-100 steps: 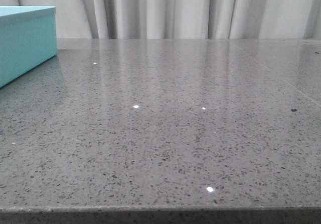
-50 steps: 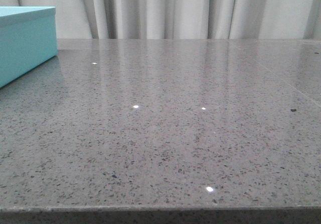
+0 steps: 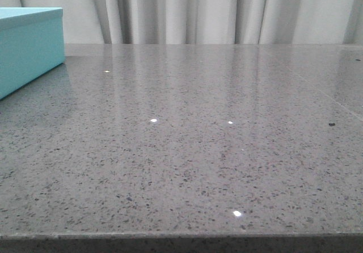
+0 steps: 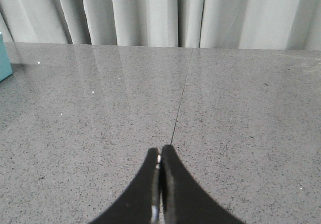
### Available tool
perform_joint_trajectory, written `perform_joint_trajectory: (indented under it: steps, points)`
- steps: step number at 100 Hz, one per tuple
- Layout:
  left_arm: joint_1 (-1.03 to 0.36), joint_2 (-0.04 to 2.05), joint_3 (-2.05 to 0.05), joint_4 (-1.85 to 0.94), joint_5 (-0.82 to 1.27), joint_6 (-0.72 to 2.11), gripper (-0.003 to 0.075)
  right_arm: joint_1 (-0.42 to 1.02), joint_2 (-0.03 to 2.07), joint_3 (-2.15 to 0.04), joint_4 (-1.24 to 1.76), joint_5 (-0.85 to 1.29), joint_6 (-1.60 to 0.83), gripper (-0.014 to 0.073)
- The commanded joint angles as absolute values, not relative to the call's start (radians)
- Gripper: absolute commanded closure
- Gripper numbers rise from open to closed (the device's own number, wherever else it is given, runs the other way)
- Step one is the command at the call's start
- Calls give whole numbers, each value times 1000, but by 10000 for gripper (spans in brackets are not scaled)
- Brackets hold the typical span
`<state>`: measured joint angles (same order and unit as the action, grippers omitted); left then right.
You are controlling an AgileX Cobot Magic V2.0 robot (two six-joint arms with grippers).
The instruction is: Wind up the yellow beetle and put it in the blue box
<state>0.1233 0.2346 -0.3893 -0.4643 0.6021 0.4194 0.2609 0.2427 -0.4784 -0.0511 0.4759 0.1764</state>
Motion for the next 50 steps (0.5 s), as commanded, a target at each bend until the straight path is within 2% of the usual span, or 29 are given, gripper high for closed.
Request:
perform_joint_trajectory:
  steps: [1, 50]
  points:
    - [119, 244, -416, -499, 539, 424, 738, 260, 249, -502, -59, 378, 164, 661]
    - [119, 244, -416, -499, 539, 424, 738, 260, 249, -502, -59, 387, 164, 661]
